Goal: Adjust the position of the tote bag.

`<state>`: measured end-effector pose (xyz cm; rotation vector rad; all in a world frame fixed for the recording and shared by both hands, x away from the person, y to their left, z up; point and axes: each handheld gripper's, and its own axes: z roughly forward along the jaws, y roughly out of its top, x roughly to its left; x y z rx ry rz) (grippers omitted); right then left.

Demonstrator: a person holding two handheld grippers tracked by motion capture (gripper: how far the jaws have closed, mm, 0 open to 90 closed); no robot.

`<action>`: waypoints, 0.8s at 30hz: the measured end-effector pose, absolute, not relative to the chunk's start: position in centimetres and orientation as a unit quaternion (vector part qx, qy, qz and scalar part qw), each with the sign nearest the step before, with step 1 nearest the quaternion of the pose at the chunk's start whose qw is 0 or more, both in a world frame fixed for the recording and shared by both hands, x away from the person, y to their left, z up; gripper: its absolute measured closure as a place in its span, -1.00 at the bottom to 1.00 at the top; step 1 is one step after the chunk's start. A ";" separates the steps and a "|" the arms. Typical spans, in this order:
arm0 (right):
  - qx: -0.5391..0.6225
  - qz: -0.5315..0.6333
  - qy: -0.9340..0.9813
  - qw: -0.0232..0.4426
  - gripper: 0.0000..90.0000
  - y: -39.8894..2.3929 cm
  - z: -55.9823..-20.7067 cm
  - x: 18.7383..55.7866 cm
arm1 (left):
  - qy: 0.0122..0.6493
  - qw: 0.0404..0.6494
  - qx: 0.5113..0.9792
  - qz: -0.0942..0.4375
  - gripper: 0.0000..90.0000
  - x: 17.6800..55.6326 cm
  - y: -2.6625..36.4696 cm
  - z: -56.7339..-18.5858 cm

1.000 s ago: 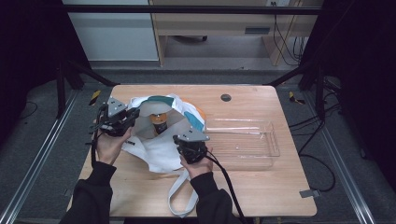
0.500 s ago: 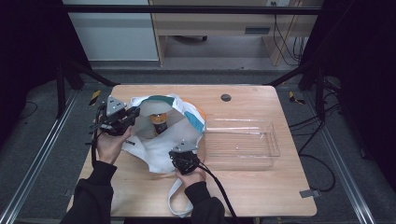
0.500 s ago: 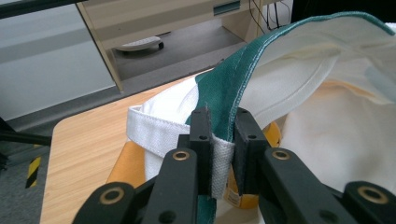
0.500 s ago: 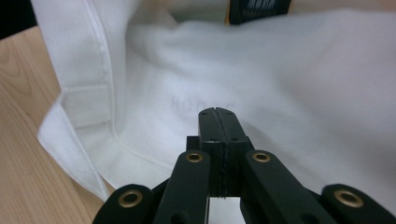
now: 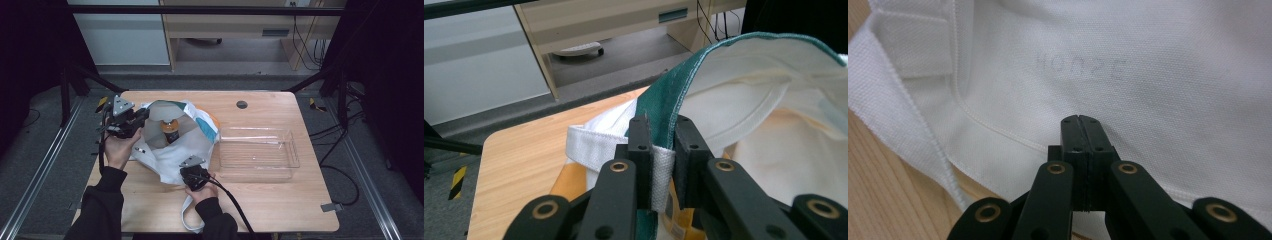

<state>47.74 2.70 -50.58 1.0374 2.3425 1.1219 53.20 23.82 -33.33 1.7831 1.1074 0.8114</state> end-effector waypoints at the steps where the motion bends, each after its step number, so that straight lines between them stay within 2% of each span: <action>1: 0.367 0.397 0.823 0.173 1.00 2.7 -50.6 47.7 | 0.445 0.430 0.714 0.327 0.79 53.5 23.8 -33.3; 6: 0.365 0.390 0.824 0.186 1.00 3.1 -50.7 47.4 | 0.458 0.425 0.709 0.328 0.79 55.1 23.3 -33.2; 11: 0.369 0.389 0.825 0.181 1.00 2.9 -50.7 47.5 | 0.473 0.409 0.709 0.327 0.79 57.5 22.6 -33.8; 15: 0.368 0.391 0.825 0.178 1.00 2.9 -50.8 47.6 | 0.482 0.394 0.710 0.330 0.79 59.2 22.2 -35.0; 24: 0.365 0.391 0.826 0.179 1.00 2.9 -50.8 47.6 | 0.505 0.392 0.708 0.300 0.79 62.3 22.7 -37.9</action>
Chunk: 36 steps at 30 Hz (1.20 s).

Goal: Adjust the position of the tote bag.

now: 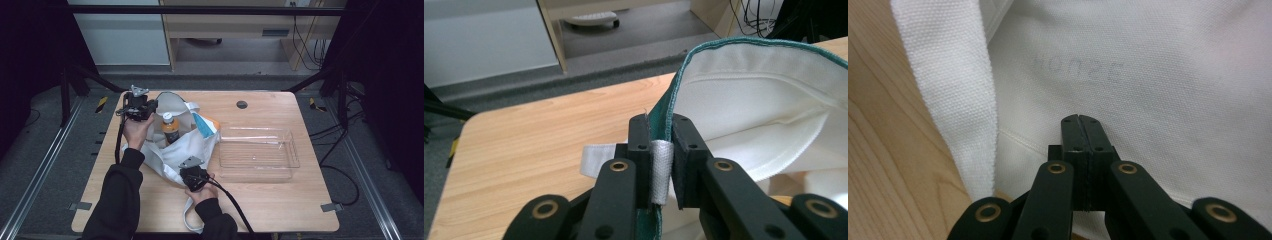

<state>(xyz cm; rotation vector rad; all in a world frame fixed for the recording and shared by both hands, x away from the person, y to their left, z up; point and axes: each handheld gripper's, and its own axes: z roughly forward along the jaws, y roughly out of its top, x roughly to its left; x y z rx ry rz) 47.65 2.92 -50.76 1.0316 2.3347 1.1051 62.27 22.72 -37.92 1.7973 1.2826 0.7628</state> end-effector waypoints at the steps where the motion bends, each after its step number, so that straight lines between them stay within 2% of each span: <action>1: 0.364 0.392 0.825 0.181 1.00 2.9 -50.8 47.7 | 0.506 0.389 0.710 0.298 0.79 62.5 22.7 -38.2; 7: 0.364 0.391 0.826 0.180 1.00 2.9 -50.8 47.7 | 0.513 0.371 0.719 0.285 0.79 63.2 23.0 -40.3; 11: 0.365 0.391 0.826 0.180 1.00 2.9 -50.8 47.6 | 0.508 0.390 0.719 0.269 0.76 62.9 24.0 -40.3; 13: 0.365 0.391 0.825 0.181 1.00 2.9 -50.8 47.7 | 0.499 0.399 0.721 0.269 0.65 62.5 24.4 -39.7; 15: 0.365 0.391 0.825 0.181 1.00 2.9 -50.8 47.7 | 0.484 0.411 0.723 0.272 0.45 61.8 24.8 -39.1; 17: 0.366 0.390 0.825 0.179 1.00 3.0 -50.8 47.6 | 0.469 0.417 0.722 0.291 0.34 60.9 25.3 -38.6; 23: 0.366 0.392 0.825 0.179 1.00 2.9 -50.8 47.7 | 0.459 0.440 0.715 0.291 0.26 58.5 27.5 -38.4; 26: 0.365 0.392 0.825 0.179 1.00 2.9 -50.8 47.7 | 0.455 0.420 0.731 0.287 0.26 58.0 27.9 -39.6; 29: 0.364 0.389 0.826 0.180 1.00 3.0 -50.8 47.7 | 0.465 0.407 0.735 0.280 0.41 58.0 28.0 -41.0; 34: 0.365 0.390 0.826 0.181 1.00 3.0 -50.8 47.7 | 0.480 0.375 0.737 0.291 0.91 58.7 27.7 -42.8; 36: 0.364 0.391 0.826 0.180 1.00 3.0 -50.8 47.7 | 0.491 0.369 0.736 0.286 0.96 59.0 27.7 -43.1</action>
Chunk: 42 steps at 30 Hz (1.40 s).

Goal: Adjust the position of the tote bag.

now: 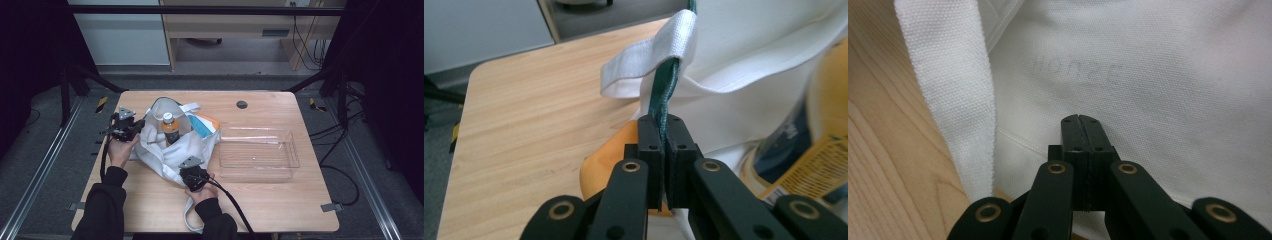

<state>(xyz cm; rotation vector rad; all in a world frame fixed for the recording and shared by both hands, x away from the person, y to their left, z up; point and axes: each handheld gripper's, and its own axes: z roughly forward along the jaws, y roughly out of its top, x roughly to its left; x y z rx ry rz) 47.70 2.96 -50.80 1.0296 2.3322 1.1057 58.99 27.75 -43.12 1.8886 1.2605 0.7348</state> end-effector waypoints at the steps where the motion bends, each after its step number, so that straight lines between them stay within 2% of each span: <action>1: 0.365 0.391 0.825 0.180 1.00 3.0 -50.8 47.7 | 0.495 0.361 0.737 0.286 0.96 59.1 27.7 -43.3; 5: 0.364 0.392 0.826 0.179 1.00 3.0 -50.8 47.7 | 0.508 0.326 0.749 0.274 0.96 59.7 27.7 -44.7; 7: 0.365 0.392 0.825 0.179 1.00 3.0 -50.8 47.7 | 0.515 0.326 0.748 0.262 0.96 59.8 27.8 -45.3; 12: 0.365 0.391 0.826 0.178 1.00 2.9 -50.8 47.7 | 0.512 0.333 0.745 0.267 0.94 59.5 27.8 -45.2; 18: 0.371 0.389 0.824 0.179 1.00 2.8 -50.7 47.7 | 0.492 0.366 0.739 0.280 0.54 58.0 28.0 -44.5; 25: 0.363 0.433 0.801 0.196 0.74 1.3 -48.4 47.7 | 0.471 0.389 0.737 0.289 0.31 55.7 28.5 -42.6; 30: 0.365 0.452 0.786 0.209 0.45 -0.6 -46.0 47.6 | 0.466 0.408 0.729 0.291 0.17 53.5 28.7 -42.0; 33: 0.373 0.467 0.776 0.201 0.32 -1.8 -45.0 47.6 | 0.465 0.409 0.731 0.287 0.04 52.4 28.7 -42.0; 42: 0.353 0.480 0.781 0.187 -0.14 -3.9 -43.1 46.7 | 0.463 0.419 0.734 0.268 -0.10 49.6 28.8 -42.1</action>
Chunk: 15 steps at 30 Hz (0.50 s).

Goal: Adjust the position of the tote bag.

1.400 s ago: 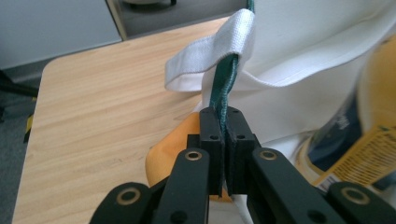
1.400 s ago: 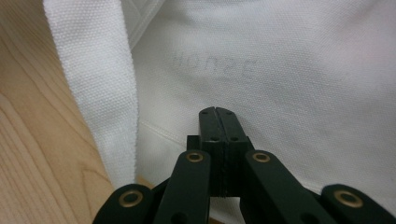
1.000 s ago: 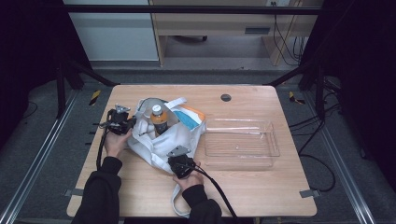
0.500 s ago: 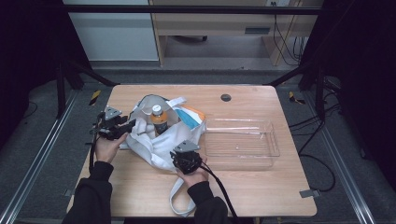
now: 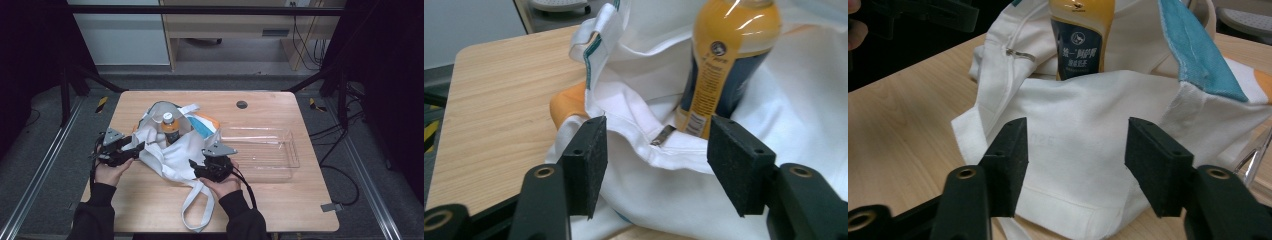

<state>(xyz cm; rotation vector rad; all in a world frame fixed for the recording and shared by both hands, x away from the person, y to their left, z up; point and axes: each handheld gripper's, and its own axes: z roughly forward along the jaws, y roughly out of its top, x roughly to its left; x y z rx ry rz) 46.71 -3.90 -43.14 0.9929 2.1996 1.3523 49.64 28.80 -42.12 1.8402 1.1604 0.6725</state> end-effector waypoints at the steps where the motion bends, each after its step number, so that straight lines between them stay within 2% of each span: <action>1: 0.349 0.479 0.783 0.188 -0.19 -4.1 -43.1 46.6 | 0.462 0.421 0.732 0.271 -0.10 49.4 28.8 -42.0; 7: 0.346 0.490 0.782 0.170 -0.36 -5.4 -43.2 46.1 | 0.459 0.431 0.728 0.272 -0.17 48.5 28.7 -41.4; 15: 0.350 0.503 0.767 0.190 -0.46 -7.4 -42.7 45.9 | 0.443 0.438 0.734 0.270 -0.23 48.0 27.6 -40.9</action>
